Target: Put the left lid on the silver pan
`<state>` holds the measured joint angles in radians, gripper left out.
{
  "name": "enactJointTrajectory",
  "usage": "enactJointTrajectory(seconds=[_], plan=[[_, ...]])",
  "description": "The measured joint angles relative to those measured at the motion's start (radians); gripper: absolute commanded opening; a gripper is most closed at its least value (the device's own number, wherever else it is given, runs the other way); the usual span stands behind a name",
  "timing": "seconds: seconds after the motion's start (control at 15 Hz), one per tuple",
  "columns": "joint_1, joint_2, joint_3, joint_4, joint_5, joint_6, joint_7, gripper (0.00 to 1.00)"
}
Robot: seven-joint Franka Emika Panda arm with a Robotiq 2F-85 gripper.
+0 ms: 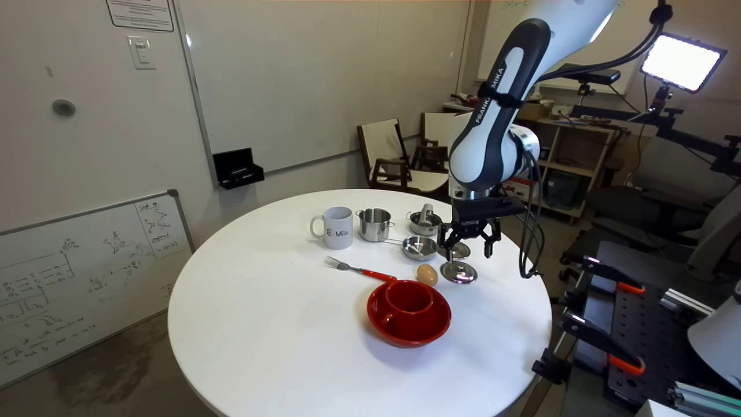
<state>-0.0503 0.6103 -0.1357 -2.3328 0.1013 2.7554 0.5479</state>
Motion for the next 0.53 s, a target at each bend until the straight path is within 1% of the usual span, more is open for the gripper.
enactJointTrajectory(seconds=[0.2, 0.27, 0.33, 0.4, 0.47, 0.53], plan=[[-0.001, 0.040, -0.001, 0.035, 0.028, -0.001, -0.022, 1.00], [-0.002, 0.053, -0.001, 0.046, 0.036, -0.002, -0.027, 0.95], [-0.004, 0.064, -0.001, 0.055, 0.043, -0.003, -0.032, 0.74], [-0.006, 0.076, -0.001, 0.065, 0.051, -0.003, -0.037, 0.70], [-0.008, 0.086, -0.001, 0.073, 0.056, -0.003, -0.040, 0.69], [-0.009, 0.095, -0.001, 0.081, 0.060, -0.003, -0.040, 0.62]])
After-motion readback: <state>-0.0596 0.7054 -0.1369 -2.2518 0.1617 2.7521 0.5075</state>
